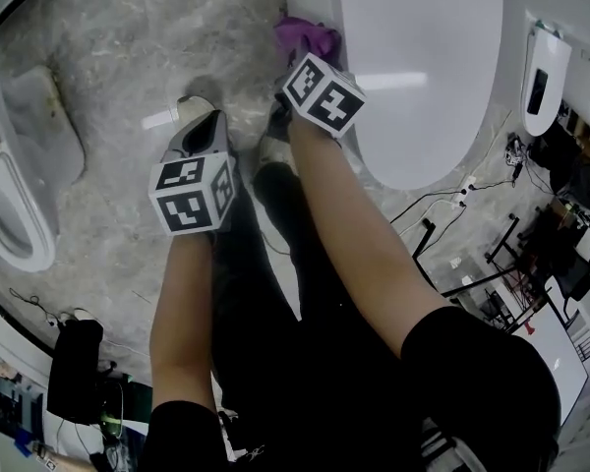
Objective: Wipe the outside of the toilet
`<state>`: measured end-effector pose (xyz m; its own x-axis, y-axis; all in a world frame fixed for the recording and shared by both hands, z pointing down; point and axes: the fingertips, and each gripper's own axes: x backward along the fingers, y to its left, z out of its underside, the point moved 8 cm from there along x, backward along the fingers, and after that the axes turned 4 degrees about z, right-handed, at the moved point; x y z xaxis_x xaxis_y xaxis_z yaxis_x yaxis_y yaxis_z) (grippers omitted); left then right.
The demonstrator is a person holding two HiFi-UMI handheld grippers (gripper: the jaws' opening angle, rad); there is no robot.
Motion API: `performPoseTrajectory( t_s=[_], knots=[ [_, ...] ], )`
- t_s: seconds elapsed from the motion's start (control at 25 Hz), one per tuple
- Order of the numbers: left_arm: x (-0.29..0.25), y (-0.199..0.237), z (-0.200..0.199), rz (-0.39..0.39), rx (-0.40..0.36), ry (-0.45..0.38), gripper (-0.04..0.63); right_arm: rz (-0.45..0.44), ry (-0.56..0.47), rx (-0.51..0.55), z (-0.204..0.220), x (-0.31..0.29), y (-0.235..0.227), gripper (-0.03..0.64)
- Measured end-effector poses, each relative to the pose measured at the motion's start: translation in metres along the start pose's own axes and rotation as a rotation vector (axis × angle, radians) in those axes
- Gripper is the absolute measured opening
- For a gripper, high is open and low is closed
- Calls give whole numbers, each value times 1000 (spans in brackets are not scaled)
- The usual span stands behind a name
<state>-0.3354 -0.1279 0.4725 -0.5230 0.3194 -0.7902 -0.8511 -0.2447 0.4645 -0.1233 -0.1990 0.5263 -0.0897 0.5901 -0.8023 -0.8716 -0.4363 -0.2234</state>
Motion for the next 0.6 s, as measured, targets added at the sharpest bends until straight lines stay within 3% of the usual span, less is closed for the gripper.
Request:
performPoseTrajectory(
  t_s=[0.28,0.6],
  knots=[
    [-13,36,-41,33,0,34,8,67,3,-25,-15,-22,16,110],
    [-27,80,-98,70,-79,87,8,121,-12,-100,-44,-63,45,109]
  ],
)
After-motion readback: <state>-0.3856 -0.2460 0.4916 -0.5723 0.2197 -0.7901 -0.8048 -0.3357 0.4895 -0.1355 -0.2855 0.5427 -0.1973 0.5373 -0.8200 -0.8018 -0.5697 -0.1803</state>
